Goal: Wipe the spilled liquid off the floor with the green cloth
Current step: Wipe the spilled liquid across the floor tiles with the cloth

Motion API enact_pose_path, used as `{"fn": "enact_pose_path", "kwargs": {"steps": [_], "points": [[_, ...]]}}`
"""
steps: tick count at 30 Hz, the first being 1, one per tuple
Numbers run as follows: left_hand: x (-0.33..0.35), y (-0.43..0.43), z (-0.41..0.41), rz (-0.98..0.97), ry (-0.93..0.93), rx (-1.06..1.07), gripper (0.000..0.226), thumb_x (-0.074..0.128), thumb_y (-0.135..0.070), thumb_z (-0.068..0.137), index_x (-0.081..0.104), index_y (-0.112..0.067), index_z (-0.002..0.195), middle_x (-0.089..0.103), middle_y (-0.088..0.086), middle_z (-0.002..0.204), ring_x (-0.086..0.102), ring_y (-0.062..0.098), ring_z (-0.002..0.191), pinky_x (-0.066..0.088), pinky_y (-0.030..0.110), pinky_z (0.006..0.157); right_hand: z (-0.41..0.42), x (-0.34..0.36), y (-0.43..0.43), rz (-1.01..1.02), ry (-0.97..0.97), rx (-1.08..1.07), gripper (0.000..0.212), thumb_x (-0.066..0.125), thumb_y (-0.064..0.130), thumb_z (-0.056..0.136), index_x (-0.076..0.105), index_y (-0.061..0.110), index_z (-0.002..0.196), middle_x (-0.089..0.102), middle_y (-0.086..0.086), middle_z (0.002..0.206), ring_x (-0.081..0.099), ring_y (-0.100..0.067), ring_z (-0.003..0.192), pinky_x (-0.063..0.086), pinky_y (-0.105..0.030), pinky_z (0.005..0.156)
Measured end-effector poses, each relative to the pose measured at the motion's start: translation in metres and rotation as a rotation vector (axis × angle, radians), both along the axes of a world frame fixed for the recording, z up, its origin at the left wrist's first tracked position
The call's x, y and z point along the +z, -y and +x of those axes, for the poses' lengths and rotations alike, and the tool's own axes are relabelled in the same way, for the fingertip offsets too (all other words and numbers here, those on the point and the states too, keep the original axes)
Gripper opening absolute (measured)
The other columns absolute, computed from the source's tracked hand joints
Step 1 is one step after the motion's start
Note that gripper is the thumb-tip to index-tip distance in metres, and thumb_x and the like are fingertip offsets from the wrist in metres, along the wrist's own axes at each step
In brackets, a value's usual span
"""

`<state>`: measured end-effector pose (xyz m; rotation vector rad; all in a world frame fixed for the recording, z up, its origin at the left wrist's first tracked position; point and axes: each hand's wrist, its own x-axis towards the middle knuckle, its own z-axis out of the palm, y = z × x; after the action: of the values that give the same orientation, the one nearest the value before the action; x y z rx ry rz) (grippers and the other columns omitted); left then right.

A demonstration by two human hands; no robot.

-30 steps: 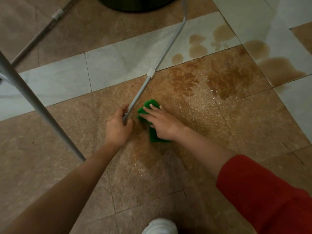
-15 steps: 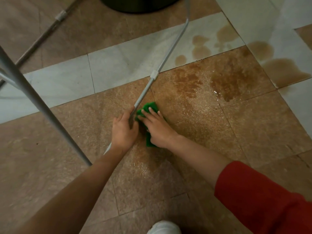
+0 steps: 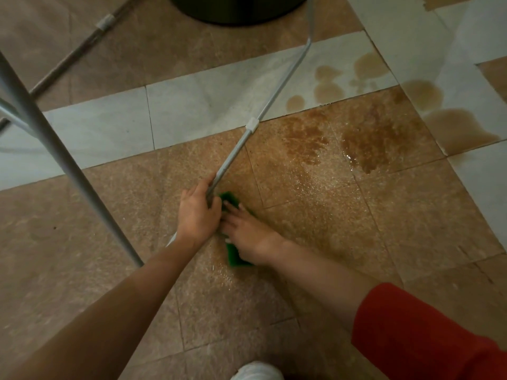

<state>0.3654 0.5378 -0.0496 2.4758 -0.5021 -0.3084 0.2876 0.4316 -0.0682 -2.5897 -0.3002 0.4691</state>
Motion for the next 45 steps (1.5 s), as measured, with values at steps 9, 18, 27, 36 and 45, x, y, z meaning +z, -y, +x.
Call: {"fn": "enact_pose_path", "kwargs": {"steps": [9,18,27,36,45], "points": [[0.0,-0.001,-0.001,0.011,0.047,-0.022,0.049,0.049,-0.009,0.089,0.042,-0.014,0.138,0.057,0.009,0.125,0.044,0.026,0.109,0.031,0.027,0.09,0.016,0.008,0.026,-0.031,-0.008,-0.255,0.059,0.039,0.011,0.098,0.011,0.015,0.15,0.0,-0.006,0.159,-0.008,-0.026,0.145,-0.007,-0.039,0.116],[-0.003,-0.001,0.002,0.076,0.098,-0.106,0.056,0.056,-0.008,0.084,0.042,-0.015,0.138,0.057,0.014,0.118,0.047,0.03,0.105,0.035,0.035,0.092,0.02,0.011,0.045,-0.078,0.009,-0.301,0.06,0.039,0.013,0.098,0.01,0.019,0.15,0.001,-0.003,0.159,-0.006,-0.02,0.146,-0.007,-0.034,0.116],[-0.001,0.017,0.005,0.039,0.143,-0.173,0.058,0.06,-0.007,0.08,0.044,-0.012,0.136,0.051,0.012,0.128,0.047,0.031,0.111,0.04,0.044,0.095,0.018,0.007,0.045,-0.097,0.032,-0.166,0.066,0.049,0.012,0.093,0.016,0.017,0.15,0.007,-0.003,0.159,-0.001,-0.02,0.146,-0.003,-0.034,0.117],[-0.002,0.036,0.016,0.089,0.211,-0.224,0.057,0.049,-0.022,0.077,0.048,-0.014,0.133,0.055,0.011,0.125,0.051,0.031,0.106,0.041,0.043,0.09,0.021,0.009,0.059,-0.15,0.025,-0.301,0.078,0.055,0.018,0.089,0.007,0.016,0.15,-0.003,-0.004,0.159,-0.008,-0.023,0.146,-0.008,-0.033,0.115],[-0.006,0.059,0.017,0.052,0.233,-0.254,0.058,0.061,-0.009,0.076,0.048,-0.013,0.132,0.055,0.01,0.125,0.05,0.03,0.11,0.037,0.041,0.091,0.029,0.011,0.103,-0.063,-0.041,-0.527,0.072,0.047,0.015,0.093,0.004,0.016,0.151,-0.005,-0.005,0.159,-0.01,-0.023,0.145,-0.006,-0.035,0.115]]}}
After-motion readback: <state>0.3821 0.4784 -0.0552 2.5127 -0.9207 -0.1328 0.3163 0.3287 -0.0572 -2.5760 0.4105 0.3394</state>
